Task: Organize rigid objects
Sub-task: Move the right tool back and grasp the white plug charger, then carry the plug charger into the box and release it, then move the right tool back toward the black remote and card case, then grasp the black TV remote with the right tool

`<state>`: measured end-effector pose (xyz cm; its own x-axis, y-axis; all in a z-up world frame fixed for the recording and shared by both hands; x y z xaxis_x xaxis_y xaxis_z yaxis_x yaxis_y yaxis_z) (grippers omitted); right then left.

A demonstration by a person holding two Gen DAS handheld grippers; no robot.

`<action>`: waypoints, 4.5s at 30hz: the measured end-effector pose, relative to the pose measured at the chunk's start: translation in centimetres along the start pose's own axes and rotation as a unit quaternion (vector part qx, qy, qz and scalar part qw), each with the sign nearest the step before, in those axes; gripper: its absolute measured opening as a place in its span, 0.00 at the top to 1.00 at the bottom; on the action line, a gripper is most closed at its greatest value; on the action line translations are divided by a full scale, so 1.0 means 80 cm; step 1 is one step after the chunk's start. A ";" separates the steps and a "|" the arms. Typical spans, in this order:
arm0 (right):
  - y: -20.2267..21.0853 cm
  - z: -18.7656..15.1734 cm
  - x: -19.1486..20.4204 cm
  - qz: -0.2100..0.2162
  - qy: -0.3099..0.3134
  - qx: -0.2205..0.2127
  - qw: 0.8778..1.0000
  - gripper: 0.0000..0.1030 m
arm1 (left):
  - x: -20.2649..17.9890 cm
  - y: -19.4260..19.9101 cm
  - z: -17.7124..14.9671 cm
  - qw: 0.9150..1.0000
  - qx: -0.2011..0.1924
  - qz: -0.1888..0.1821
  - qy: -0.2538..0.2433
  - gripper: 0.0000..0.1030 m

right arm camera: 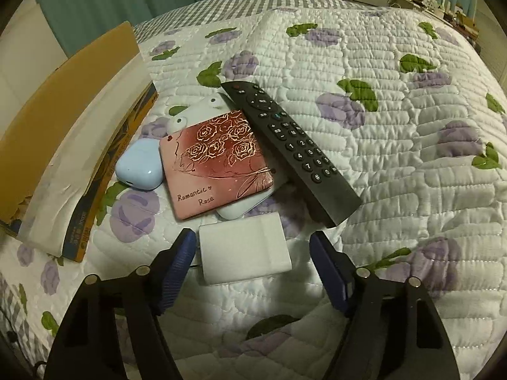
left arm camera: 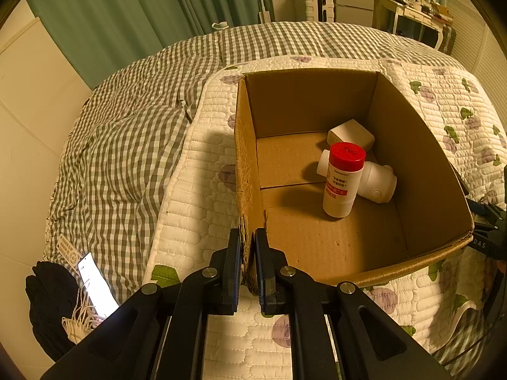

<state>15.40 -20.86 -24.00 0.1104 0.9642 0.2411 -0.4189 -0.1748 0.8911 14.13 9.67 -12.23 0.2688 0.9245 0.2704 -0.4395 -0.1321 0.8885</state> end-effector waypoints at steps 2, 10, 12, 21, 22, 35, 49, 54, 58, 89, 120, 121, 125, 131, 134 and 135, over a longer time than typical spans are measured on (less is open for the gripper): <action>-0.002 -0.001 0.003 0.017 0.000 0.006 1.000 0.43 | 0.000 0.000 0.000 1.000 0.000 0.000 0.000 0.92; 0.012 -0.008 -0.001 0.018 -0.004 -0.008 1.000 0.46 | 0.000 0.000 0.000 1.000 0.000 0.000 0.000 0.92; 0.022 -0.011 0.000 0.020 -0.002 -0.019 1.000 0.47 | 0.000 0.000 0.000 1.000 0.001 0.001 0.000 0.92; 0.084 -0.003 0.020 0.034 0.016 -0.075 0.996 0.47 | -0.001 0.001 0.000 1.000 0.002 0.002 -0.003 0.92; 0.097 0.003 0.026 0.036 0.023 -0.088 0.995 0.47 | -0.001 0.001 0.000 1.000 0.002 0.002 -0.004 0.92; 0.220 0.081 0.168 0.102 0.130 -0.199 0.966 0.47 | -0.002 0.002 0.001 1.000 0.002 0.002 -0.003 0.92; 0.121 0.029 0.271 0.127 0.201 -0.095 0.967 0.47 | -0.003 0.002 0.002 1.000 0.001 0.001 -0.003 0.92; 0.086 0.026 0.270 0.110 0.201 -0.065 0.971 0.47 | -0.003 0.002 0.002 1.000 0.001 0.001 -0.003 0.92; 0.061 0.023 0.273 0.097 0.209 -0.046 0.972 0.47 | -0.003 0.002 0.002 1.000 0.002 0.001 -0.003 0.92; 0.219 0.122 0.124 0.020 0.136 -0.233 0.963 0.15 | -0.009 0.001 0.000 1.000 0.004 0.005 -0.007 0.92; 0.005 0.068 -0.027 -0.065 0.081 -0.041 0.994 0.37 | -0.008 0.000 -0.002 1.000 0.010 0.010 -0.017 0.92; 0.004 0.070 -0.027 -0.062 0.078 -0.041 0.994 0.38 | -0.008 0.000 -0.002 1.000 0.010 0.011 -0.017 0.92; 0.000 0.075 -0.028 -0.061 0.069 -0.040 0.995 0.38 | -0.008 0.000 -0.002 1.000 0.010 0.011 -0.016 0.92; -0.008 0.088 -0.030 -0.059 0.055 -0.038 0.996 0.38 | -0.008 0.000 -0.002 1.000 0.011 0.011 -0.017 0.92; -0.026 0.099 -0.029 -0.058 0.050 -0.019 0.997 0.46 | -0.007 0.001 -0.002 1.000 0.011 0.012 -0.017 0.92; -0.038 0.102 -0.030 -0.066 0.049 -0.009 0.997 0.50 | -0.007 0.001 -0.003 1.000 0.011 0.012 -0.017 0.92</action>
<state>23.73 -24.24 -24.11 0.0779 0.9935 0.0836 -0.4231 -0.0430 0.9051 13.78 9.22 -12.41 0.2881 0.9083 0.3033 -0.4264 -0.1619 0.8899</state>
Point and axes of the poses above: each gripper's, at about its wrist camera, not at the fingertips, and y roughly against the way its jaws point, x to its left, z to its top, the point moved 5 cm from there along -y, roughly the way its jaws point, and after that the axes turned 12 degrees about -y, right-handed, at the moved point
